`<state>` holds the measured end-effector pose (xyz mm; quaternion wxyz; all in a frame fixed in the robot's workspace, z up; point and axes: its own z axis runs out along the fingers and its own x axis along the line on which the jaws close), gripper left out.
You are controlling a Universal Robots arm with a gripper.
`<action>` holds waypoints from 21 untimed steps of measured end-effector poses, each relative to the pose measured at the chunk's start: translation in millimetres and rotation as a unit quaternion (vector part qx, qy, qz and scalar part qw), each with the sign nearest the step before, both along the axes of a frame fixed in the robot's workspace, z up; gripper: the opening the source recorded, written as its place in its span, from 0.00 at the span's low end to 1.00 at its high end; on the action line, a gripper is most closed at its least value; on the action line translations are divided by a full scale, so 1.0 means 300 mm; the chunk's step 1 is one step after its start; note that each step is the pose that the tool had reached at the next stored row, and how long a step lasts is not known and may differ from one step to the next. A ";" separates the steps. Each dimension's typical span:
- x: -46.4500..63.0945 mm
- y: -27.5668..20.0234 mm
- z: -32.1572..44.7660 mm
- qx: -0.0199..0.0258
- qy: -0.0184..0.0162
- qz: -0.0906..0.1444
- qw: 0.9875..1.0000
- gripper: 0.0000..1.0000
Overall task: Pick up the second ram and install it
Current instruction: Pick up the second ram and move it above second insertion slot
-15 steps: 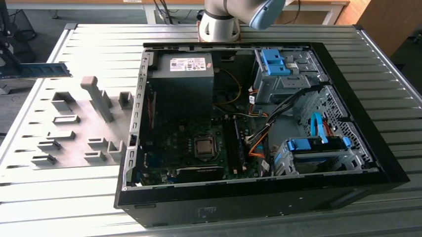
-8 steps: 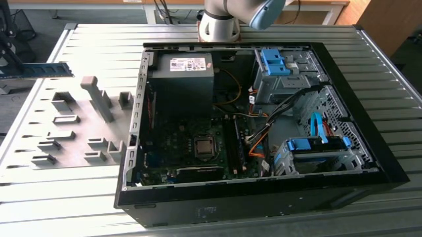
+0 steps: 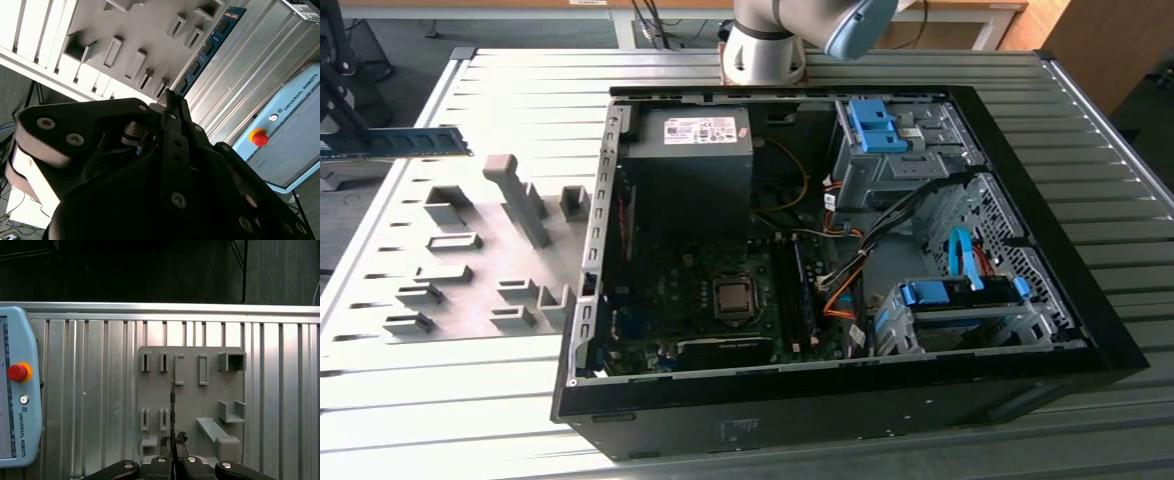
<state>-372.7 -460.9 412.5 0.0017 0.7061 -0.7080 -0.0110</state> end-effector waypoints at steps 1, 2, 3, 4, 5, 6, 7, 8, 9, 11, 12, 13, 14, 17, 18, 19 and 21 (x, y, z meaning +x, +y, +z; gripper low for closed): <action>0.001 0.000 0.000 0.000 0.000 0.000 1.000 0.14; 0.002 0.000 0.000 0.000 0.000 0.000 1.000 0.14; 0.002 0.000 0.000 0.000 0.000 0.000 1.000 0.14; 0.003 0.000 0.000 0.000 0.000 0.000 1.000 0.14; 0.004 0.000 0.000 0.000 0.000 0.000 1.000 0.14; 0.005 0.000 0.000 0.000 0.000 0.000 1.000 0.14; 0.006 0.000 0.000 0.000 0.000 0.000 1.000 0.14; 0.006 0.000 0.000 0.000 0.000 0.000 1.000 0.14; 0.007 0.000 0.000 0.000 0.000 0.000 1.000 0.14; 0.008 0.000 0.000 0.000 0.000 0.000 1.000 0.14; 0.009 0.000 0.000 0.000 0.000 0.000 1.000 0.14; 0.010 0.000 0.000 0.000 0.000 0.000 1.000 0.14; 0.011 0.000 0.000 0.000 0.000 0.000 1.000 0.14; 0.017 0.000 0.000 0.000 0.000 0.000 1.000 0.14; 0.018 0.000 0.000 0.000 0.000 0.000 1.000 0.14; 0.019 0.000 0.000 0.000 0.000 0.000 1.000 0.14; 0.022 0.000 0.000 0.000 0.000 0.000 1.000 0.14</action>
